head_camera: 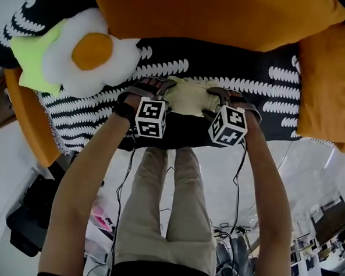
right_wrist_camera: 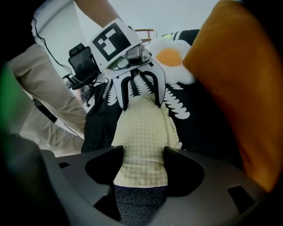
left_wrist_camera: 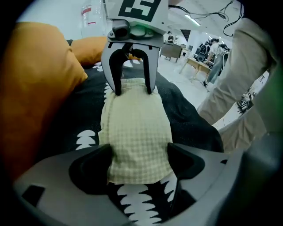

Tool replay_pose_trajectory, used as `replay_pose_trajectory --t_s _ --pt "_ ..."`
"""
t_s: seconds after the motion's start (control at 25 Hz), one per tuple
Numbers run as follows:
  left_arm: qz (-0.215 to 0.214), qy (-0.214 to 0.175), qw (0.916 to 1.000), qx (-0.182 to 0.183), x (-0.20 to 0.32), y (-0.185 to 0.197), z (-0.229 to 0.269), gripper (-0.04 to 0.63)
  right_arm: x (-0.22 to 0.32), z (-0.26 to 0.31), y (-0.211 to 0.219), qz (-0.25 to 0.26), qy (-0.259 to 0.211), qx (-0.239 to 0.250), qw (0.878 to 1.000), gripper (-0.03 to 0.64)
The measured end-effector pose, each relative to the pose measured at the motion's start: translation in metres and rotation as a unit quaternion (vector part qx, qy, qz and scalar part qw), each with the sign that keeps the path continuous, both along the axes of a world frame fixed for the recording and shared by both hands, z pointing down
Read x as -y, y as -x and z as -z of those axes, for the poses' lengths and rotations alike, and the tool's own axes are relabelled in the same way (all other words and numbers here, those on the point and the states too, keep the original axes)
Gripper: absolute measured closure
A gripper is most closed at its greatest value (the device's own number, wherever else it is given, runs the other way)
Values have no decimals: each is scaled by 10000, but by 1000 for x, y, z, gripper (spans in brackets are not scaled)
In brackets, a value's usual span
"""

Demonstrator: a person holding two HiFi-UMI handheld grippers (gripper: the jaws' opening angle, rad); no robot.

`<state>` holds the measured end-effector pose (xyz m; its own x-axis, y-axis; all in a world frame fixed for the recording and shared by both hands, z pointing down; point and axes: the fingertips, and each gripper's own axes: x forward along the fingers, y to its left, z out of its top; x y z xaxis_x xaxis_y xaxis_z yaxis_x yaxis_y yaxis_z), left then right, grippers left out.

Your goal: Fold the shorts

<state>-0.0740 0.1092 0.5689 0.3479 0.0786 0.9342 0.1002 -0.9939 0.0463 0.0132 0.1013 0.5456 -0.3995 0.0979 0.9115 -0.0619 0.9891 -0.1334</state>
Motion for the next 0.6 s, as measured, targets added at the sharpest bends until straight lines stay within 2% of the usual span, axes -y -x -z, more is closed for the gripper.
replay_pose_trajectory --t_s 0.12,0.28,0.36,0.4,0.48,0.52,0.6 --pt "136 157 9998 61 -22 4 -17 183 -22 -21 15 -19 222 -75 9997 310" --pt "113 300 9992 222 -6 -25 -21 163 -7 -30 -6 -241 426 -100 9988 296" --pt "377 -32 9991 173 13 -19 7 164 5 -12 -7 -350 267 -103 9990 293" --pt "638 -297 9975 26 24 -13 29 164 12 4 -8 -448 40 -89 9989 287" --pt "1336 -699 9873 -509 33 0 86 166 18 49 -14 -813 -592 28 9949 275" --pt "1772 -791 9774 -841 31 10 118 166 16 78 -17 -1108 -939 156 9893 270" --pt "2708 -830 9464 -1552 24 31 187 166 12 147 -26 -1970 -1544 546 9666 249"
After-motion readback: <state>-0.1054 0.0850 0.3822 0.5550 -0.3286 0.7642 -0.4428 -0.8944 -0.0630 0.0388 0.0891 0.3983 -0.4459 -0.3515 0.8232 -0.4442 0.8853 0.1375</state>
